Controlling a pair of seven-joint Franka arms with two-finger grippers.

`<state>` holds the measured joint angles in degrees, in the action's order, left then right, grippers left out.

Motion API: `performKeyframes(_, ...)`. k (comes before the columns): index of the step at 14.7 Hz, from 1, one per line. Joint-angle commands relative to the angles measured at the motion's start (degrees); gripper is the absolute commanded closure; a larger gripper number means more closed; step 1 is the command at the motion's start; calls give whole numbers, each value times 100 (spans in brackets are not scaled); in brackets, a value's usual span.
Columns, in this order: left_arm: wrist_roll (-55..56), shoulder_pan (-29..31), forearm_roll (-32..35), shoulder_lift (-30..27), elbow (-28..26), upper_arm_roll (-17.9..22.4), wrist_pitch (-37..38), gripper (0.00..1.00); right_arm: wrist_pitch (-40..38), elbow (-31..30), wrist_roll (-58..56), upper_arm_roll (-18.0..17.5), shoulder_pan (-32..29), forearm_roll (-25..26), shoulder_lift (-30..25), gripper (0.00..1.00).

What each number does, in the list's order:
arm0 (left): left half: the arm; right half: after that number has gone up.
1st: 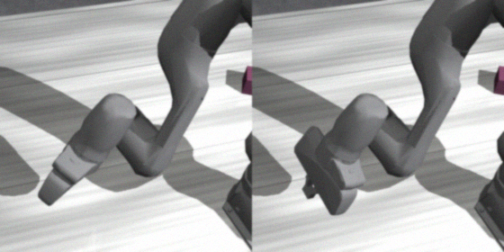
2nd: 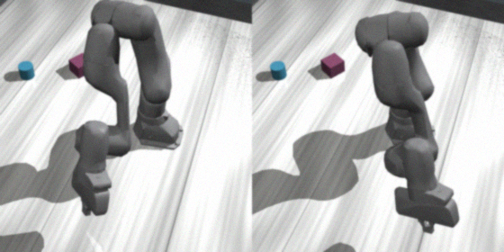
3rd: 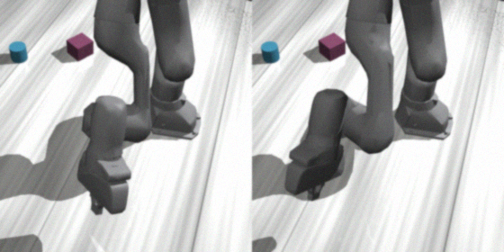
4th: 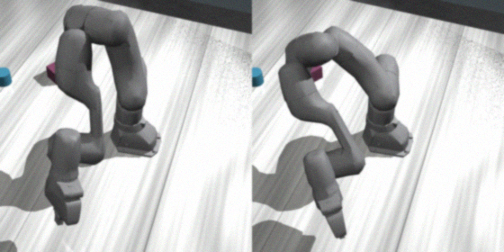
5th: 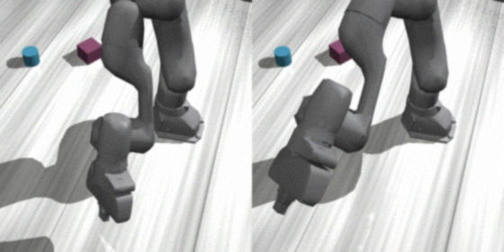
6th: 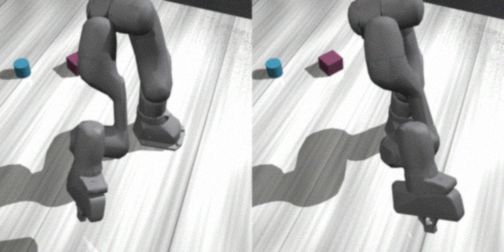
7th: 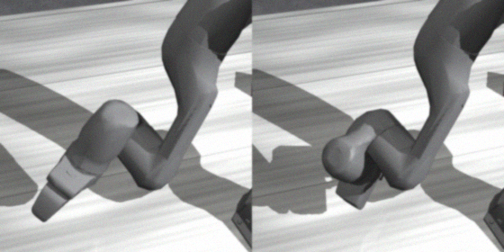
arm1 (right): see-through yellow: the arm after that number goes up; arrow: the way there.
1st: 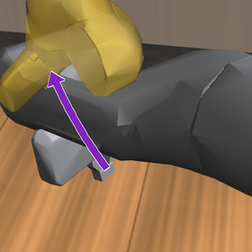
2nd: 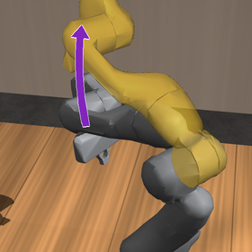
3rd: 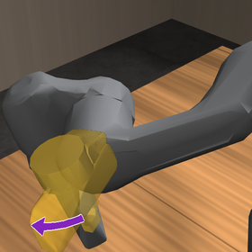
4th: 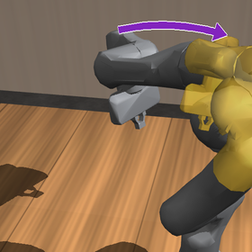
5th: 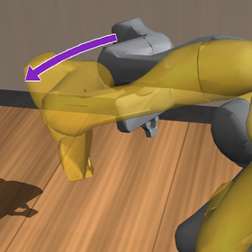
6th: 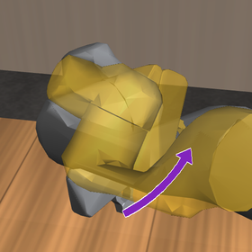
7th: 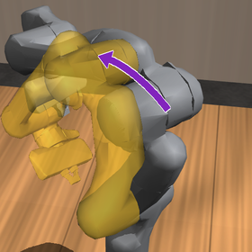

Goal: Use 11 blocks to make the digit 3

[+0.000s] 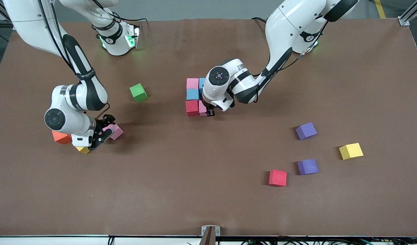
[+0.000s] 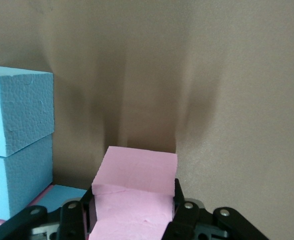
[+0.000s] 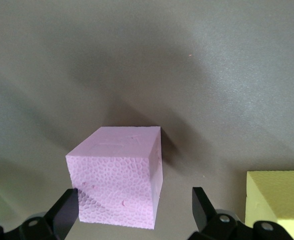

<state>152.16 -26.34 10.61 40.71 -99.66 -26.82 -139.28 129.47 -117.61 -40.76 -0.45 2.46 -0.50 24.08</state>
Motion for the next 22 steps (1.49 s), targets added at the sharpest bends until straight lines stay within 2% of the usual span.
performKeyframes(1,165,-46,282,-81,-106,36,-91,79,70,-218,-29,-35,35,41,-149,0)
performKeyframes(10,182,-90,362,-45,-106,27,-152,79,-53,-175,41,-52,70,-126,-228,0)
performKeyframes(13,174,-90,362,-37,-106,27,-152,79,-133,-174,33,-43,79,-328,-246,0)
performKeyframes(22,165,-90,371,7,-80,36,-240,78,-80,-236,226,-43,184,-346,-228,0)
